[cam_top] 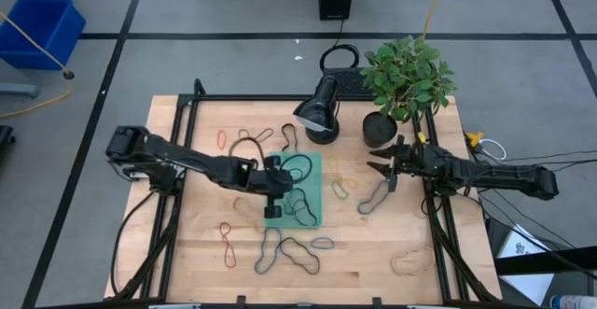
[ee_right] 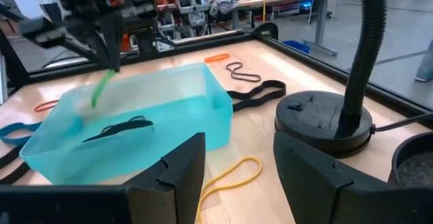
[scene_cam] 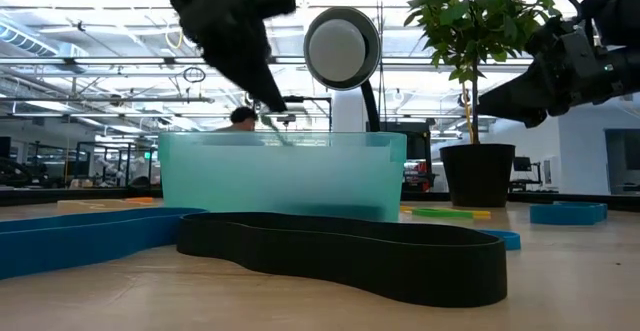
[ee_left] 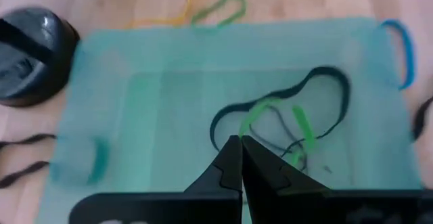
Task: Pick and place rubber bands into bin
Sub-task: Put the left green rubber band into the basket
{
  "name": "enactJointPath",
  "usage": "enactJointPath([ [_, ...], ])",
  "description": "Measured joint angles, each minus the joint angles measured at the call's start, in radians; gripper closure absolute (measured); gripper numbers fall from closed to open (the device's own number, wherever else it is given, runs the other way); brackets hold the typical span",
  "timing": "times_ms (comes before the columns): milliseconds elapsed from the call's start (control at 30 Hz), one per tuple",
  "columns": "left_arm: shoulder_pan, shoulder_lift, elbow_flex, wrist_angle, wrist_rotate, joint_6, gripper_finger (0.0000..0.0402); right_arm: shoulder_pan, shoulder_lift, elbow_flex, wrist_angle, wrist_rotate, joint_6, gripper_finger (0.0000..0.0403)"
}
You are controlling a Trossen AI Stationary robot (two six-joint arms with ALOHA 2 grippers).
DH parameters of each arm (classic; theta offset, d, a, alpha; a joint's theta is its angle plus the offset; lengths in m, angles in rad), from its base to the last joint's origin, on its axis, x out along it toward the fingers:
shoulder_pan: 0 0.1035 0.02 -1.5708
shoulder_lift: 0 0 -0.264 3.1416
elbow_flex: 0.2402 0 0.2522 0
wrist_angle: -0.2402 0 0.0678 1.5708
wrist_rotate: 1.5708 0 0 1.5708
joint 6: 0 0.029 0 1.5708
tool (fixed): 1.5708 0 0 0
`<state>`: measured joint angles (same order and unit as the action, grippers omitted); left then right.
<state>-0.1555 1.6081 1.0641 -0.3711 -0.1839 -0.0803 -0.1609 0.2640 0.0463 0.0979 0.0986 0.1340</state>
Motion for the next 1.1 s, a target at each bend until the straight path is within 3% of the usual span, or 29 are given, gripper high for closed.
enactJointPath([
  [367,0.037,0.123,-0.001,0.062,0.044,-0.019,0.0374,0.075,0.077,0.046,0.005,-0.014,-0.051,0.0234],
  [633,0.052,0.134,-0.001,0.093,0.044,-0.060,0.0370,0.147,0.183,0.133,0.010,0.035,-0.089,0.0234],
  [900,0.052,0.132,-0.001,0.092,0.044,-0.099,0.0369,0.223,0.385,0.295,0.010,0.115,-0.195,0.0234],
  [1100,0.052,0.132,-0.001,0.084,0.043,-0.058,0.0369,0.278,0.618,0.433,0.010,0.118,-0.207,0.0234],
])
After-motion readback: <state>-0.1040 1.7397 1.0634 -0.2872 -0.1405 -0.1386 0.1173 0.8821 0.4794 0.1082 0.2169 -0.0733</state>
